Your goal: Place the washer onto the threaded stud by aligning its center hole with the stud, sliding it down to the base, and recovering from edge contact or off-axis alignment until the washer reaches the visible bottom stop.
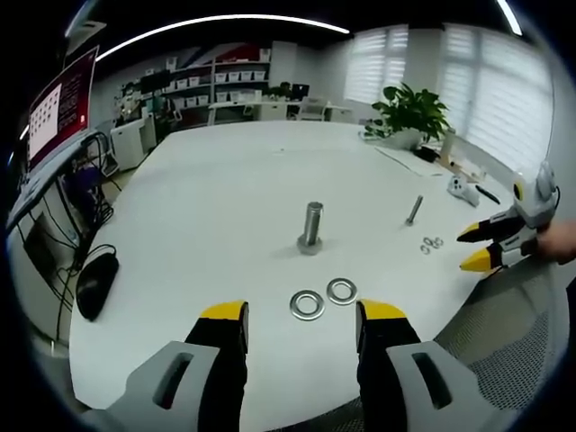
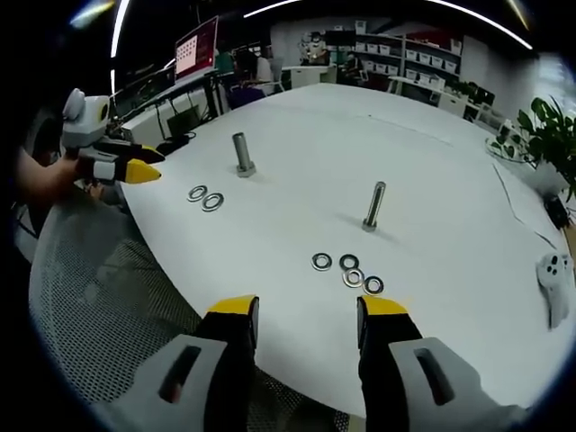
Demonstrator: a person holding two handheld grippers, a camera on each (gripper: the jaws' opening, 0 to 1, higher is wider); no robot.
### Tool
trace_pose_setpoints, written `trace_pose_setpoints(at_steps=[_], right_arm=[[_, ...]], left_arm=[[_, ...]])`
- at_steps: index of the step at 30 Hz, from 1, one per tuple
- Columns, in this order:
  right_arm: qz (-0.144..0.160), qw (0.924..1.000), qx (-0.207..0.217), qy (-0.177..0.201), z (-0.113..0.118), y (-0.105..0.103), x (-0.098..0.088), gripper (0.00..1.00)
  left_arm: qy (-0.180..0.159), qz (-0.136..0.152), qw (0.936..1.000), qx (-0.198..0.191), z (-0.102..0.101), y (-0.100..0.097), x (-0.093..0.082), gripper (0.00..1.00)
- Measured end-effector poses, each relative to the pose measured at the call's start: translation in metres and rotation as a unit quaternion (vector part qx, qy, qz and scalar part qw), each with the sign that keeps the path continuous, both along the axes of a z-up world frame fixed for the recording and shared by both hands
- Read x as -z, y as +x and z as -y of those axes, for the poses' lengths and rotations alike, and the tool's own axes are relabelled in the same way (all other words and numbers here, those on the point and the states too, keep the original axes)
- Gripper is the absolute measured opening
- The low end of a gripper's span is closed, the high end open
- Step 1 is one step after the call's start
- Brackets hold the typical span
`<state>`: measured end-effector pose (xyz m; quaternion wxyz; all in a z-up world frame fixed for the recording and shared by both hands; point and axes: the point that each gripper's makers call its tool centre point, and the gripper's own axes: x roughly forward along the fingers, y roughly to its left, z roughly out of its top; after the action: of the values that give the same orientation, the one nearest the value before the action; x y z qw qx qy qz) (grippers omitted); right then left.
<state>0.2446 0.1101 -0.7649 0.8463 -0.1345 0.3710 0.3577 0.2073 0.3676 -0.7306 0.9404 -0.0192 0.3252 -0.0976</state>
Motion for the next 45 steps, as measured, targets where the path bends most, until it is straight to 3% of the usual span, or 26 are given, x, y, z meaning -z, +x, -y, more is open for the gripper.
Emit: trace_pose_setpoints(at_steps=[12, 19, 23, 34, 45], right_arm=[[0.0, 1.0, -0.008, 0.004, -0.003, -0.002, -0.001, 0.45], [-0.002, 0.9999, -0.004, 0.01, -0.002, 0.0, -0.003, 0.45], [-0.003, 0.9999, -0.007, 0.01, -0.002, -0.002, -0.002, 0.45], [-0.007, 0.9999, -0.008, 0.013, -0.003, -0.001, -0.002, 0.45], [-0.013, 0.9998, -0.013, 0.012, -0.004, -0.003, 0.0, 0.44]], left_arm=[[0.004, -0.015, 0.9998, 0.013, 0.005, -0.002, 0.005, 0.46], [0.004, -0.051, 0.9977, 0.045, 0.02, -0.008, 0.017, 0.49], [0.016, -0.054, 0.9966, 0.061, 0.024, -0.011, 0.02, 0.48], [0.018, -0.079, 0.996, 0.038, 0.012, -0.01, 0.027, 0.47], [-0.003, -0.113, 0.9928, 0.039, 0.013, -0.012, 0.034, 0.46]])
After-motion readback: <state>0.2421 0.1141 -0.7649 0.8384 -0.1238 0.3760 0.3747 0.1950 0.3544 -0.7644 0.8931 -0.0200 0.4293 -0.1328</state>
